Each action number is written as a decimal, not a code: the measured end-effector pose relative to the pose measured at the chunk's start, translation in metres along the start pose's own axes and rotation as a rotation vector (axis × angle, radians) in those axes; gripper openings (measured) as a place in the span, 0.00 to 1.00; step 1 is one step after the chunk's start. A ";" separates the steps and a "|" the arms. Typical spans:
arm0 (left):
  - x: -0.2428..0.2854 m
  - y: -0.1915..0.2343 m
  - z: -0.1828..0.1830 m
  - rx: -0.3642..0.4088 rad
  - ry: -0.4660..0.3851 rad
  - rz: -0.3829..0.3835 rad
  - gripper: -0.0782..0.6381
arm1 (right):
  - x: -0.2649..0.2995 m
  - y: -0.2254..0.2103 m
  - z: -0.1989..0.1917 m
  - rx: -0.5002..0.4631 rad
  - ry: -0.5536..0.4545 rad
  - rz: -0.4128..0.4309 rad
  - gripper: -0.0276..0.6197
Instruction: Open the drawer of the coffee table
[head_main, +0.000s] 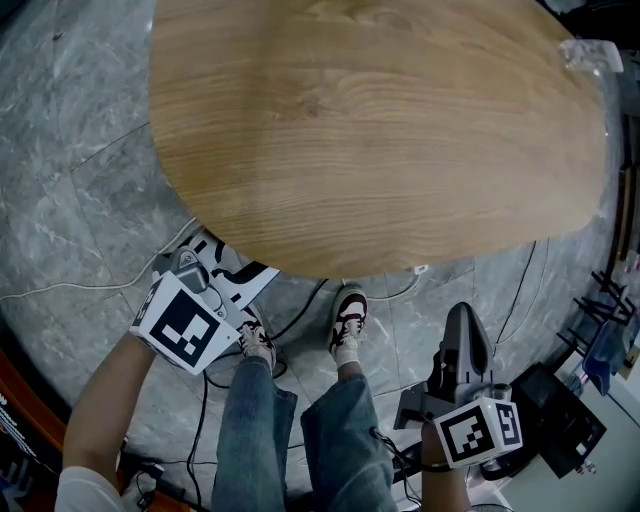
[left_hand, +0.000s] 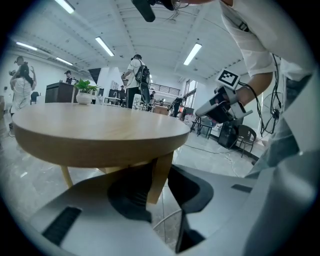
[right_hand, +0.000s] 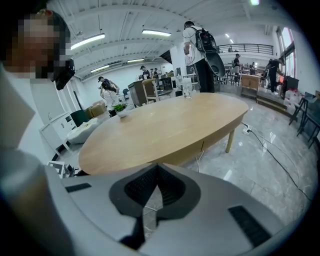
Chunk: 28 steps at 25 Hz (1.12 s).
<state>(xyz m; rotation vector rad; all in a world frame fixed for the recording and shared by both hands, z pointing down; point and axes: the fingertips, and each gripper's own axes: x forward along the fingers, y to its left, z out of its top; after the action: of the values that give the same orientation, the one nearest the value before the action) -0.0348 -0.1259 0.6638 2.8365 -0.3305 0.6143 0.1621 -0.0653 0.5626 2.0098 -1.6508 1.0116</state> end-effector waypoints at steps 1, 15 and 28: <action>0.000 -0.001 0.000 0.000 0.001 -0.004 0.24 | 0.000 -0.001 0.000 0.000 0.000 -0.001 0.04; -0.003 -0.062 -0.009 0.076 0.058 -0.161 0.22 | 0.002 0.000 -0.002 0.001 0.007 0.009 0.04; -0.007 -0.098 -0.012 0.101 0.110 -0.228 0.22 | -0.005 -0.008 -0.008 0.006 0.012 0.013 0.04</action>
<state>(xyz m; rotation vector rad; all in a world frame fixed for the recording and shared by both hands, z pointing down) -0.0202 -0.0284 0.6551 2.8630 0.0441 0.7523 0.1667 -0.0548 0.5659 1.9952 -1.6585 1.0321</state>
